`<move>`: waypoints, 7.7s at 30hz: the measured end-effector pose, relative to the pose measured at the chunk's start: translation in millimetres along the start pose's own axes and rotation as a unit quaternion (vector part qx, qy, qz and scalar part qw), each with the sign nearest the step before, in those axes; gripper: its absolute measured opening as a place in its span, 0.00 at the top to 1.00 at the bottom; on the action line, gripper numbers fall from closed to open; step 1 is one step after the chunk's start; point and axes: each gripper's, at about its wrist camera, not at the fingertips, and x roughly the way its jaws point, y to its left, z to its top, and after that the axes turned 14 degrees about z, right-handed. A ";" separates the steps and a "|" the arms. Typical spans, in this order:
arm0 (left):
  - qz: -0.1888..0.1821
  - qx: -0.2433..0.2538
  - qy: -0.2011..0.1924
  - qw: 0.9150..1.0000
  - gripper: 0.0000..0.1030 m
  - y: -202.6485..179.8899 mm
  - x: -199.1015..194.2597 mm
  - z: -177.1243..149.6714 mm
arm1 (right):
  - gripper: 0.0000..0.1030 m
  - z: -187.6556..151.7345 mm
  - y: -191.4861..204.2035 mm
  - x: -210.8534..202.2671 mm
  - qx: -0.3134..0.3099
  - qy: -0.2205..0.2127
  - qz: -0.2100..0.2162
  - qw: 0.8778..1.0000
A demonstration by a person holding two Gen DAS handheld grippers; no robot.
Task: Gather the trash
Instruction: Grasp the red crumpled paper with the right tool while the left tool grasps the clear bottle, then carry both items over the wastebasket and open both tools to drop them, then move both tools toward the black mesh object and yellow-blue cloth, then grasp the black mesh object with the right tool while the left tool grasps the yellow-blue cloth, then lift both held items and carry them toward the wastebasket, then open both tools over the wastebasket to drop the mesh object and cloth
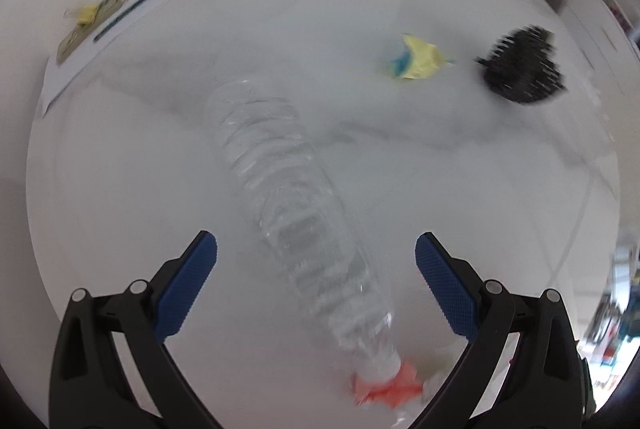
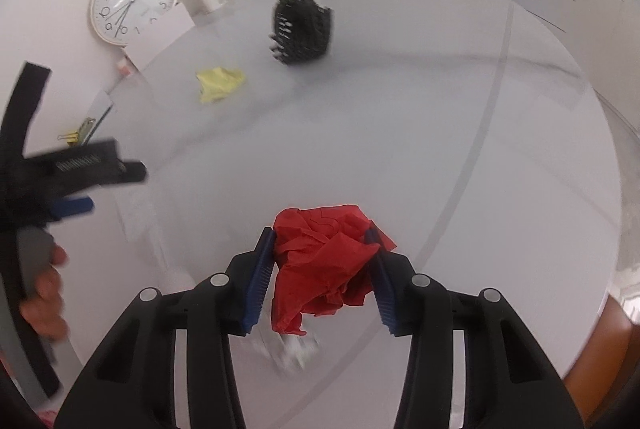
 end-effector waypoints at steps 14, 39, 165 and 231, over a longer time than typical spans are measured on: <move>0.008 -0.052 0.083 0.995 0.36 7.9 55.6 17.5 | 0.55 40.7 32.3 59.6 -0.023 0.037 0.019 0.999; -0.050 0.195 -0.108 0.974 0.38 28.9 -55.2 -50.7 | 0.55 -20.4 62.8 -40.8 0.011 -0.019 0.047 0.999; -0.118 0.237 -0.107 0.958 0.72 -122.0 67.4 125.8 | 0.74 197.3 -37.7 136.6 0.023 0.021 -0.049 0.998; -0.204 0.589 -0.097 0.776 0.73 -61.4 -130.4 -339.8 | 0.49 -325.3 -47.1 -100.3 0.115 0.138 -0.051 0.982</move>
